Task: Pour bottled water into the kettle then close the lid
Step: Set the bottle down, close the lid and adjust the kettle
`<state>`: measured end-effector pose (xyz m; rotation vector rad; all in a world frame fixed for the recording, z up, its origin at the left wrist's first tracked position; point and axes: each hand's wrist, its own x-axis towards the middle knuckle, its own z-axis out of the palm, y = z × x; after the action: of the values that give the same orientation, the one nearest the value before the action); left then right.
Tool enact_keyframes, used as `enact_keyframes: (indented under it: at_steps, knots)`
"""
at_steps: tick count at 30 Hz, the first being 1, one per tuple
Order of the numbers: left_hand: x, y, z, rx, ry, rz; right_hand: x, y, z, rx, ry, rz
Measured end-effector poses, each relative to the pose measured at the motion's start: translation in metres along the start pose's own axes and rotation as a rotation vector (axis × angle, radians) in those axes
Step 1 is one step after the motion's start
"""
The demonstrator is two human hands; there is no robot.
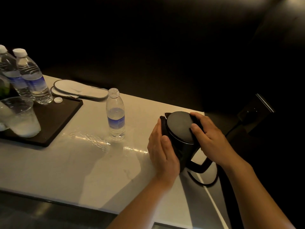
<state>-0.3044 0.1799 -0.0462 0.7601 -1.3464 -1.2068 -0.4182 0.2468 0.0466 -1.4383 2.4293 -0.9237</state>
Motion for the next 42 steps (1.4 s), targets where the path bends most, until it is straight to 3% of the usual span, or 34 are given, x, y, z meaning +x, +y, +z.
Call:
enact_keyframes:
  at_steps: [4, 10, 15, 20, 23, 28, 36, 42]
  knots:
    - [0.004, -0.027, -0.013, -0.183, -0.069, -0.127, 0.003, 0.004, -0.003, 0.014, -0.04, -0.025]
    - [0.023, -0.014, -0.02, -0.225, -0.104, -0.415, 0.008, 0.006, -0.008, 0.091, -0.092, -0.041]
    - [-0.005, 0.02, -0.002, -0.06, -0.034, -0.181, 0.013, 0.007, -0.008, 0.088, -0.095, -0.019]
    - [-0.02, -0.001, -0.003, 0.065, -0.045, 0.007, 0.017, 0.014, -0.008, 0.079, -0.128, 0.091]
    - [-0.014, -0.025, -0.013, -0.028, -0.041, -0.042, 0.019, 0.014, -0.008, 0.122, -0.135, 0.126]
    - [0.016, -0.033, -0.025, -0.201, -0.122, -0.35, 0.027, 0.009, -0.011, 0.191, -0.152, 0.127]
    - [0.022, 0.004, -0.011, -0.263, -0.155, -0.297, 0.043, 0.0, -0.017, 0.373, -0.16, 0.102]
    - [0.047, -0.025, -0.021, -0.298, -0.351, -0.305, 0.045, 0.0, -0.015, 0.416, -0.147, 0.106]
